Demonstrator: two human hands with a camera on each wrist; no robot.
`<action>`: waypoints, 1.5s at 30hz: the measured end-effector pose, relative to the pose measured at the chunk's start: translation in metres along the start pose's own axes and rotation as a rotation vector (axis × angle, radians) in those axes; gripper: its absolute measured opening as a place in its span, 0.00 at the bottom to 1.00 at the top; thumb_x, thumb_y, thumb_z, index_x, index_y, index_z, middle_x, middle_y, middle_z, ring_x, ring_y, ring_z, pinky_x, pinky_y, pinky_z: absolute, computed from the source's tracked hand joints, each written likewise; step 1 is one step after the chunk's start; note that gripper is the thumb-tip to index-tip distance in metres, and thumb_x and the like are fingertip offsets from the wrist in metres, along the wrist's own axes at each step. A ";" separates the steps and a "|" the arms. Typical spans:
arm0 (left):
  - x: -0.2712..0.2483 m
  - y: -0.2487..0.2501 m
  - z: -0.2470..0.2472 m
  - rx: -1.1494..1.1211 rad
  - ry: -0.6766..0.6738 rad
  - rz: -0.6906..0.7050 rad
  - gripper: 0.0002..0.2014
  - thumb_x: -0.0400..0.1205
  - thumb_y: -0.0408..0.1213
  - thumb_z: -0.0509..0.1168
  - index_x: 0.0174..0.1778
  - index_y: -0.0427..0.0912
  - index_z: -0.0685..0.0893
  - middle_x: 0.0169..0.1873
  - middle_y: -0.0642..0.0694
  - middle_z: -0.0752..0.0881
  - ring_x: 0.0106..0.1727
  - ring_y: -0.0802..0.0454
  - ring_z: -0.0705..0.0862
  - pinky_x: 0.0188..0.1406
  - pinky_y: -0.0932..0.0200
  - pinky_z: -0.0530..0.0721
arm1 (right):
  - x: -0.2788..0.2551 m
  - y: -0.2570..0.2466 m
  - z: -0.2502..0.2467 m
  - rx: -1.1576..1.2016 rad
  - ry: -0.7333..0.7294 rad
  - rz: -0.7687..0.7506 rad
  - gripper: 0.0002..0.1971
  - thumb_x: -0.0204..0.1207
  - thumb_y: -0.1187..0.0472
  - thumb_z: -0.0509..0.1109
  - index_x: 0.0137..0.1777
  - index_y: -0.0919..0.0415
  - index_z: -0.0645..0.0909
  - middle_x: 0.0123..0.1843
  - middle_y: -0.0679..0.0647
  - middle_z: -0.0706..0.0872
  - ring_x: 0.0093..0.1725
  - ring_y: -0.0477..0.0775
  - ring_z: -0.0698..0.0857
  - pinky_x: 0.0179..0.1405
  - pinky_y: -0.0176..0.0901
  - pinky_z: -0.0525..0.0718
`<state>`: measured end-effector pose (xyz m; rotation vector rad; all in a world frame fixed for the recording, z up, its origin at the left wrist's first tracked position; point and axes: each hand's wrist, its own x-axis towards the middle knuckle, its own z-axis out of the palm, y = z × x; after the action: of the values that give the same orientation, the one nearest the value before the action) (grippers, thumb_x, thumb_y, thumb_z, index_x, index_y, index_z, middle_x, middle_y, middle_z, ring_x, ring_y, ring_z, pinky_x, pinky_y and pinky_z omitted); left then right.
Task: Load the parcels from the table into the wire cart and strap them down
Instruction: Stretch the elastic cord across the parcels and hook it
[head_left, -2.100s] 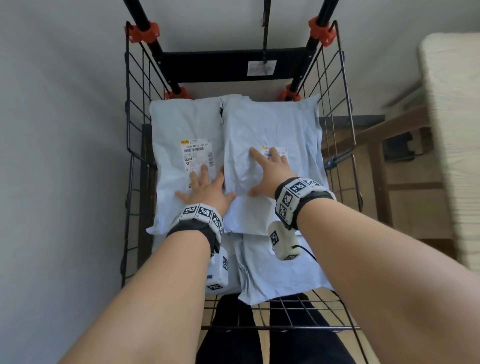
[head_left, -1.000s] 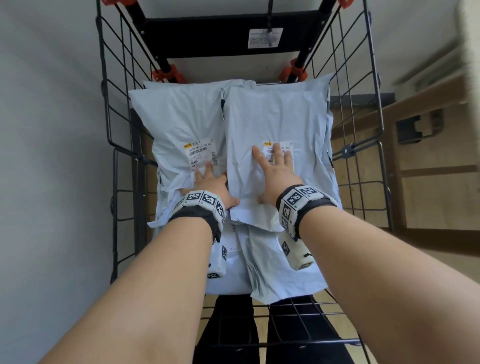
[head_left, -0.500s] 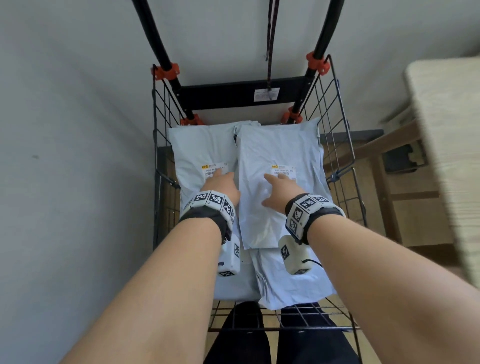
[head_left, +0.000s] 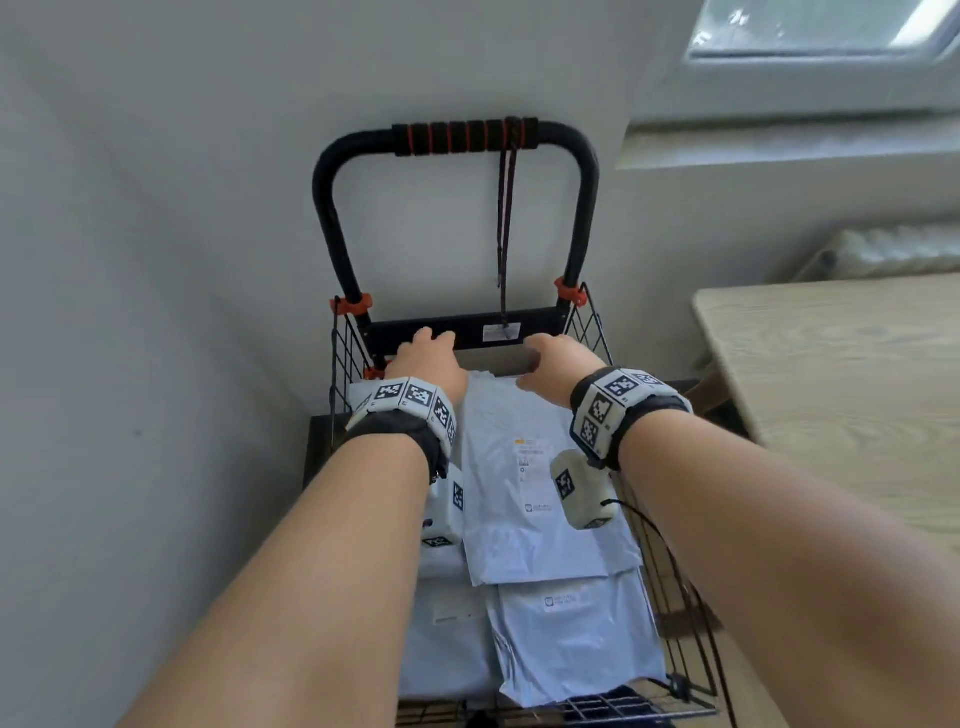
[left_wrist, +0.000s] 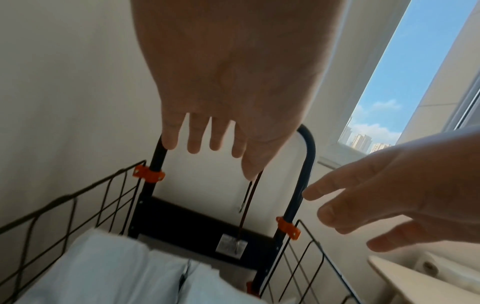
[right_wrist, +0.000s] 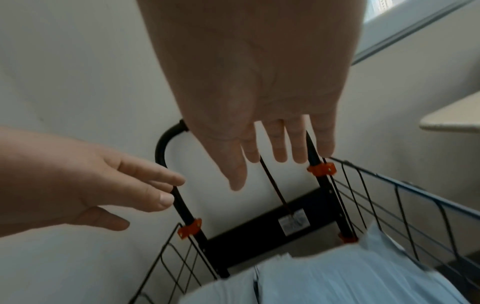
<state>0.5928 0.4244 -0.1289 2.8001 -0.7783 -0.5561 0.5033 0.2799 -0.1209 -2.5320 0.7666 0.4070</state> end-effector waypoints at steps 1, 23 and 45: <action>0.001 0.006 -0.010 -0.016 0.022 0.004 0.26 0.83 0.42 0.60 0.78 0.47 0.67 0.78 0.41 0.64 0.75 0.39 0.69 0.68 0.42 0.76 | 0.000 -0.002 -0.013 0.012 0.020 -0.002 0.29 0.77 0.55 0.69 0.78 0.54 0.68 0.71 0.59 0.77 0.65 0.61 0.80 0.61 0.51 0.83; 0.057 0.072 -0.084 -0.031 0.191 -0.103 0.25 0.83 0.38 0.58 0.78 0.43 0.67 0.74 0.40 0.68 0.72 0.39 0.70 0.67 0.46 0.75 | 0.109 -0.008 -0.144 0.231 0.104 -0.127 0.29 0.82 0.65 0.62 0.82 0.53 0.62 0.76 0.56 0.75 0.69 0.58 0.79 0.60 0.46 0.80; 0.144 0.037 -0.104 0.030 0.135 0.009 0.28 0.83 0.35 0.57 0.81 0.45 0.62 0.78 0.41 0.65 0.75 0.41 0.68 0.68 0.46 0.73 | 0.196 -0.053 -0.132 0.709 0.112 0.006 0.23 0.77 0.74 0.63 0.73 0.65 0.70 0.68 0.65 0.80 0.63 0.65 0.83 0.63 0.60 0.84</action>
<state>0.7313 0.3245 -0.0681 2.8243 -0.7768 -0.3521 0.7100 0.1647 -0.0696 -1.8926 0.7851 -0.0191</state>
